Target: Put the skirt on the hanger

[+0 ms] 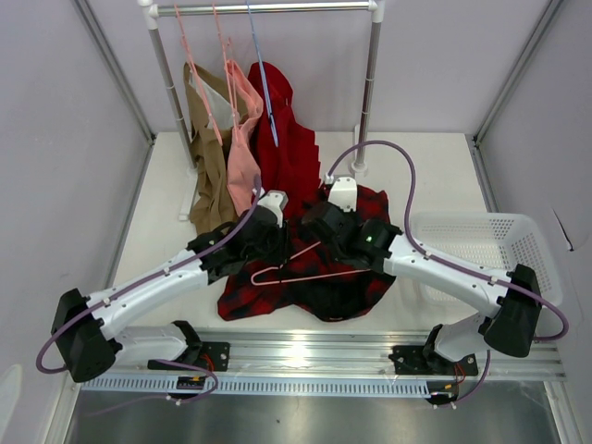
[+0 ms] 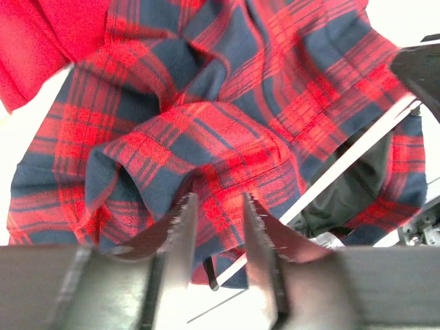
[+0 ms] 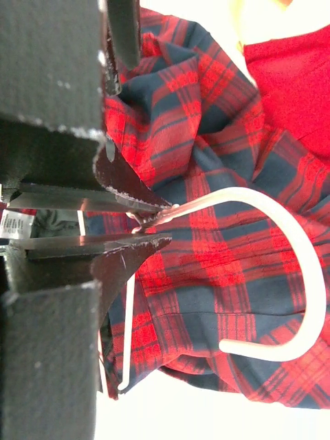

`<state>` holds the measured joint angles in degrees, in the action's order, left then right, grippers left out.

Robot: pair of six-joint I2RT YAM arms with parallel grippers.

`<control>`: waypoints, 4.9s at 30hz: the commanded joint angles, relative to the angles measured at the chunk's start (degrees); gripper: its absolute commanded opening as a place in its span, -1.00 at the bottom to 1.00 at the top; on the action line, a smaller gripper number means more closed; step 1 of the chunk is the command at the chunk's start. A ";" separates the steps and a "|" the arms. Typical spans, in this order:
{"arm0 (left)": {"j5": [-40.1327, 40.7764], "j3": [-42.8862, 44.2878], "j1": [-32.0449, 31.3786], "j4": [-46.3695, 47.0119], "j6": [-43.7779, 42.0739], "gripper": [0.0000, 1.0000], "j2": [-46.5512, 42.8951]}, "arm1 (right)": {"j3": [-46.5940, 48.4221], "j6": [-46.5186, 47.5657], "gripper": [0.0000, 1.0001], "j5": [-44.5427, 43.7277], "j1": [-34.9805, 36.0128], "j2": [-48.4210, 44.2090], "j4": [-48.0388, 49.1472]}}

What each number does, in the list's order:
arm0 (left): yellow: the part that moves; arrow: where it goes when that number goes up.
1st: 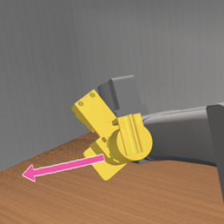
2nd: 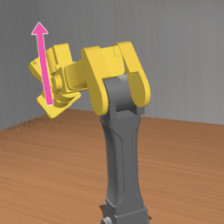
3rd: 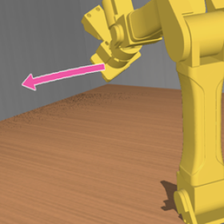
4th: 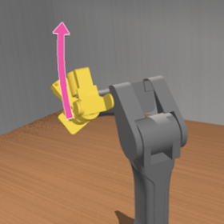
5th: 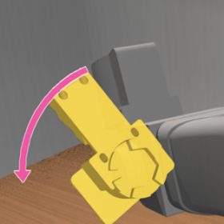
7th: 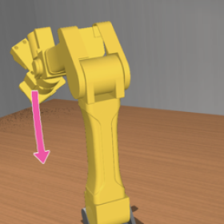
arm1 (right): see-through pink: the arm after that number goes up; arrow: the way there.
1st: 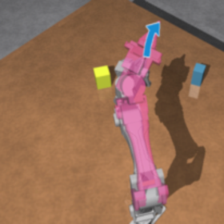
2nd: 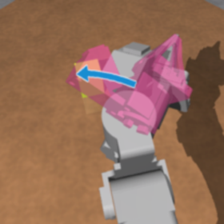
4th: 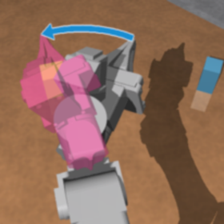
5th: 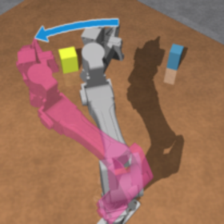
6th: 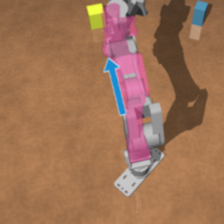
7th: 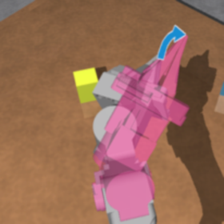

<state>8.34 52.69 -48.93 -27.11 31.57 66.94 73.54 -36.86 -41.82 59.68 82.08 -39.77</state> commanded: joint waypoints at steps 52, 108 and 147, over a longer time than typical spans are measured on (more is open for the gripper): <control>-21.35 34.93 6.48 12.53 -28.58 0.06 3.20 | 49.24 36.60 -1.00 5.43 -0.53 5.19 -0.04; 1.94 35.11 6.39 13.84 -19.27 -1.00 3.99 | 40.10 29.31 0.82 3.78 -4.92 0.10 1.63; 17.42 88.38 9.81 7.25 -21.47 -1.00 41.08 | 43.71 22.18 0.90 8.95 -20.13 -7.11 -5.76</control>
<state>26.55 136.86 -41.12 -26.48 10.04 108.55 117.62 -14.59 -34.02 40.42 77.36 -46.17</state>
